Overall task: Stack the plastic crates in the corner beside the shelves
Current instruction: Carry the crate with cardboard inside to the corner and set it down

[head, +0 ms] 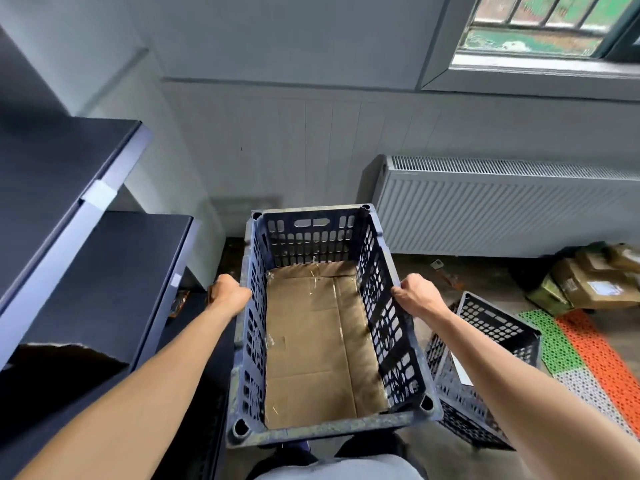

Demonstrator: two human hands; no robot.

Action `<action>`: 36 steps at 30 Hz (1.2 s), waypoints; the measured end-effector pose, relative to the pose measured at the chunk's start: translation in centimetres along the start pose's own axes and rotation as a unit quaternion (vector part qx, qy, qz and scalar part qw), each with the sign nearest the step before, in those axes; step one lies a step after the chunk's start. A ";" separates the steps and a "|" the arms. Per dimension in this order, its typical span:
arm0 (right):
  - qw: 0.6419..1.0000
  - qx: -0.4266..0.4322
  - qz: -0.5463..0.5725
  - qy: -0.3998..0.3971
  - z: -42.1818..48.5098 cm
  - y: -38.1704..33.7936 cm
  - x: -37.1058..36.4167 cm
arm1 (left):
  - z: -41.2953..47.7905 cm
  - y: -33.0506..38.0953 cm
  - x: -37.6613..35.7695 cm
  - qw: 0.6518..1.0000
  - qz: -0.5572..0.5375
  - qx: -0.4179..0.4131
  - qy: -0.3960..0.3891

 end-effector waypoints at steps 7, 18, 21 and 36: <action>1.000 0.017 0.008 -0.018 7.4 -2.8 0.9 | 4.9 3.1 0.0 0.999 -0.002 0.034 0.010; 0.987 0.112 -0.045 -0.108 23.9 -9.9 4.4 | 10.3 10.0 -0.2 0.984 -0.069 0.155 0.048; 0.985 0.127 -0.044 -0.105 27.1 -12.2 5.6 | 12.2 11.9 0.5 0.980 -0.093 0.164 0.056; 0.977 0.099 -0.066 -0.176 38.9 -21.0 2.2 | 23.4 10.5 -3.3 0.964 -0.123 0.234 -0.015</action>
Point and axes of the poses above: each hand's wrist, its own z-axis towards the middle knuckle, its own x-axis out of the back of the hand, y = z × x, the point moved 5 cm from there along z, towards the middle knuckle, and after that the axes turned 6 degrees about z, right-handed, at the moved point
